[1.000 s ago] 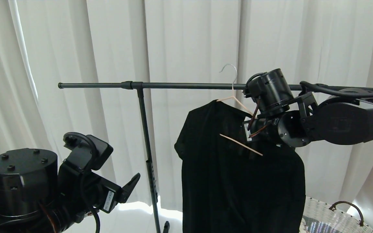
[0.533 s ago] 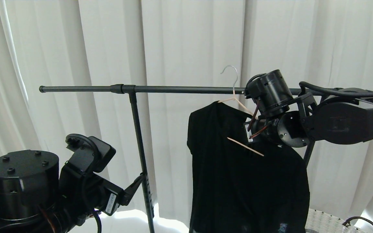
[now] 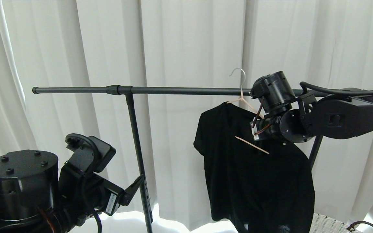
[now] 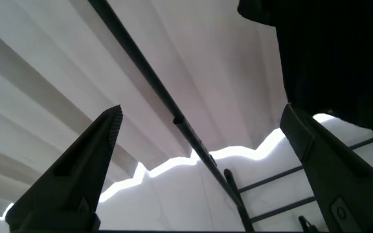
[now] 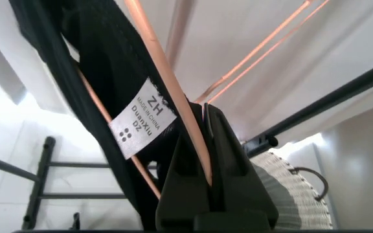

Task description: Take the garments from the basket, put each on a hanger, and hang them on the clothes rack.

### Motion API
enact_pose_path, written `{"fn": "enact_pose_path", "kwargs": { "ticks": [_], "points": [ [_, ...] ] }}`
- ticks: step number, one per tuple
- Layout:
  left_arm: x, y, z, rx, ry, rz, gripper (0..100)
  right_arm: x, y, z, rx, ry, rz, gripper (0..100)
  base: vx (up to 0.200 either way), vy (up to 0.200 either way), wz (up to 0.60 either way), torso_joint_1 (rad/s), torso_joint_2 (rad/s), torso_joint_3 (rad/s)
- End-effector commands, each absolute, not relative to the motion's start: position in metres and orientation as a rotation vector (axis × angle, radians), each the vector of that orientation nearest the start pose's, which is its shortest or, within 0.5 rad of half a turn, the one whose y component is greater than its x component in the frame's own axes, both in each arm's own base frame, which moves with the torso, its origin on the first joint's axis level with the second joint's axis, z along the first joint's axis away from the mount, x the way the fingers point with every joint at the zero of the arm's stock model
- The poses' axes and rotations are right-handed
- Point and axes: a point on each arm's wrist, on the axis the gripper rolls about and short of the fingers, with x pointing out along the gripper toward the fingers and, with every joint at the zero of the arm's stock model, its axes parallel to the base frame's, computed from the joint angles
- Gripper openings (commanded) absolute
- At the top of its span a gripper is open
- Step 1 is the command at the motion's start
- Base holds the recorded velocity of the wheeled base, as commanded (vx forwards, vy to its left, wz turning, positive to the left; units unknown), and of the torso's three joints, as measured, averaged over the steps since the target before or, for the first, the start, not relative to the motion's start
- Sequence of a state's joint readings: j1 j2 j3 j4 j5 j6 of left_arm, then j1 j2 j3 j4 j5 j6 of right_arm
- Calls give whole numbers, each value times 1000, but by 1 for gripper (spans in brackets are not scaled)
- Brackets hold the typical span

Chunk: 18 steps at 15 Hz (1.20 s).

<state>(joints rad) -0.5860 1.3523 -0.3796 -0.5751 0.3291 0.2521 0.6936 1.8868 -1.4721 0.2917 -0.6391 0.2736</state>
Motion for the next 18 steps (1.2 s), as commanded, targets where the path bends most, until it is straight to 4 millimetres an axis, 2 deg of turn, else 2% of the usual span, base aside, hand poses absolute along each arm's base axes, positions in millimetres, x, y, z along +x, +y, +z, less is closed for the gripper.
{"fn": "enact_pose_path", "kwargs": {
  "ticks": [1,9,14,18],
  "points": [
    [161,-98,152,424,322,-299,100,292,212,214,-178,574,-54,0,0,0,0,0,0,0],
    [161,-101,154,422,314,-312,100,311,220,196,-216,606,-66,0,0,0,0,0,0,0],
    [161,-101,153,419,319,-311,100,313,223,186,-241,637,-68,0,0,0,0,0,0,0],
    [161,-101,152,418,320,-311,100,314,223,187,-239,634,-68,0,0,0,0,0,0,0]
  ]
}}
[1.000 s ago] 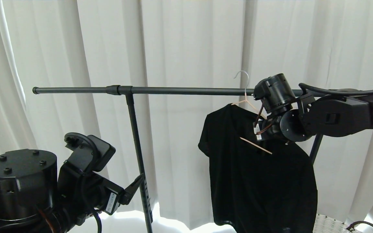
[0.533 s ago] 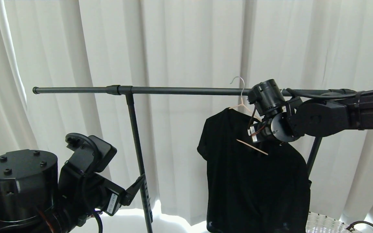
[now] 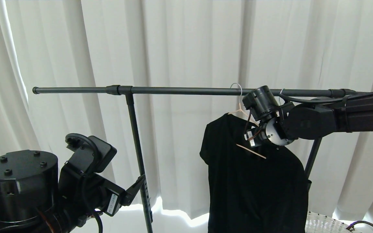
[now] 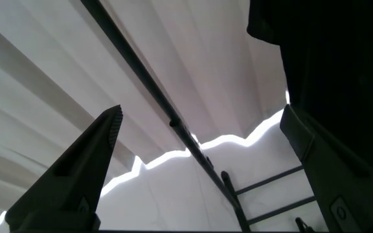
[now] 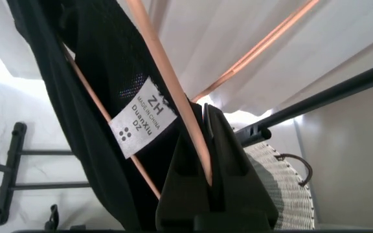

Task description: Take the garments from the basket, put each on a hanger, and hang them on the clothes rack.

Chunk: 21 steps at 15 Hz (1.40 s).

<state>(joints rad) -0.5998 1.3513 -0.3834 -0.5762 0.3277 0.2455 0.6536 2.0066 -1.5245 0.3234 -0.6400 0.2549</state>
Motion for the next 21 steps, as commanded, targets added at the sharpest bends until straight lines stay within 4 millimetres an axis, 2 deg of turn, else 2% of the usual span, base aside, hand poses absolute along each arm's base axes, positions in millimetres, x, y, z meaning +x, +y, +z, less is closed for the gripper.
{"fn": "enact_pose_path", "kwargs": {
  "ticks": [1,4,5,7,8,13,16,17,21],
  "points": [
    [161,-101,153,417,317,-311,100,315,223,189,-233,628,-67,0,0,0,0,0,0,0],
    [160,-101,153,416,316,-311,100,316,225,190,-230,622,-67,0,0,0,0,0,0,0],
    [160,-101,153,416,316,-311,100,316,225,190,-230,622,-67,100,0,0,0,0,0,0],
    [160,-101,153,416,316,-311,100,315,225,193,-219,616,-68,100,0,0,0,0,0,0],
    [160,-101,153,416,316,-311,100,312,223,201,-200,599,-66,100,0,0,0,0,0,0],
    [161,-100,154,414,314,-306,100,272,206,251,-159,542,-19,100,0,0,0,0,0,0],
    [163,-101,156,404,294,-302,100,251,194,269,-150,518,4,100,0,0,0,0,0,0],
    [163,-100,155,404,294,-299,100,246,191,271,-148,514,7,100,0,0,0,0,0,0],
    [164,-94,157,396,292,-268,100,206,150,273,-167,528,-3,100,0,0,0,0,0,0]
  ]
}}
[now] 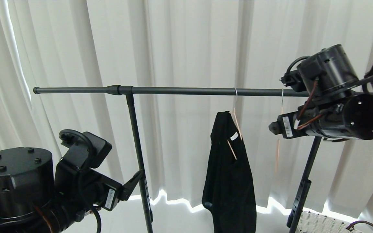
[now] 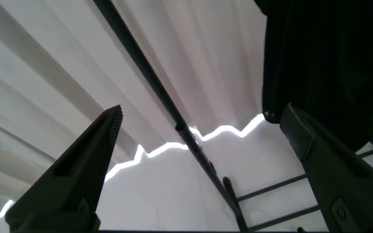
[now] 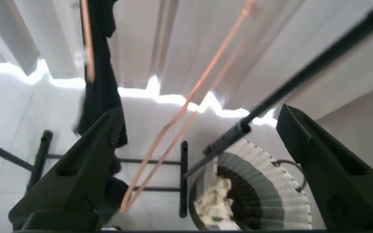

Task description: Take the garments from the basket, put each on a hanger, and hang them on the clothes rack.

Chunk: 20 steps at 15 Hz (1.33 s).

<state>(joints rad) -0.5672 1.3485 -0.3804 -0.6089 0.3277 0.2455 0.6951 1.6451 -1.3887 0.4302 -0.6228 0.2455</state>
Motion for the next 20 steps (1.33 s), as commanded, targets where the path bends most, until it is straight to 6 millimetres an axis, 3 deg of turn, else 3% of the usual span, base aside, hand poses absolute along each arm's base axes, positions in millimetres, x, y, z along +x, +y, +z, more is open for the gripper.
{"fn": "enact_pose_path", "kwargs": {
  "ticks": [1,5,9,16,20],
  "points": [
    [164,-94,157,394,291,-265,100,202,144,272,-170,532,-8,100,0,0,0,0,0,0],
    [164,-87,162,383,274,-234,100,170,75,261,-255,566,-132,100,0,0,0,0,0,0],
    [164,-79,166,350,263,-193,100,148,28,265,-303,570,-156,100,0,-100,0,1,1,4],
    [162,-79,168,342,253,-193,100,142,18,259,-351,592,-163,100,0,-200,0,0,0,2],
    [159,-75,164,343,264,-185,100,135,17,254,-368,592,-161,100,0,0,0,0,0,0]
  ]
}}
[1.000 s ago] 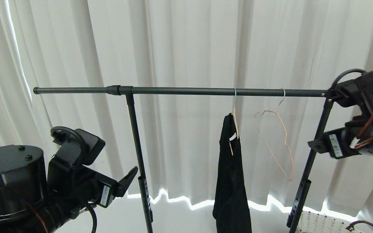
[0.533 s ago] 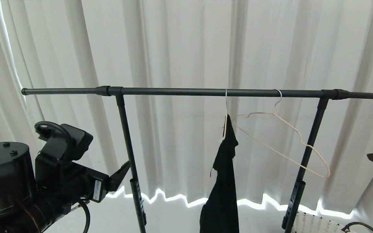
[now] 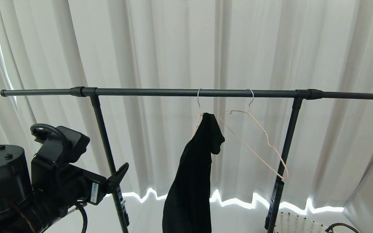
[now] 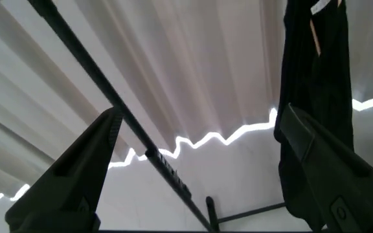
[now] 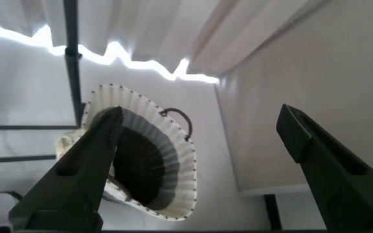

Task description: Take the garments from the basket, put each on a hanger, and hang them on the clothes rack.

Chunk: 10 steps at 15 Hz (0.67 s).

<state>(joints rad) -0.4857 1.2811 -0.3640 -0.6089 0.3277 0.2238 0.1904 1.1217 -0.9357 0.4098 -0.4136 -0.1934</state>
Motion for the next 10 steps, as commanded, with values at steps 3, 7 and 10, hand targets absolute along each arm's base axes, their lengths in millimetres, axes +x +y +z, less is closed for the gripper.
{"fn": "enact_pose_path", "kwargs": {
  "ticks": [3,7,10],
  "points": [
    [165,-59,165,333,277,-84,100,127,9,256,-371,563,-206,100,0,0,0,0,0,0],
    [171,-30,161,315,317,99,100,118,3,250,-401,551,-237,100,0,0,0,0,0,0],
    [172,-27,161,312,323,114,100,118,2,244,-434,538,-230,100,0,0,0,-24,56,32]
  ]
}}
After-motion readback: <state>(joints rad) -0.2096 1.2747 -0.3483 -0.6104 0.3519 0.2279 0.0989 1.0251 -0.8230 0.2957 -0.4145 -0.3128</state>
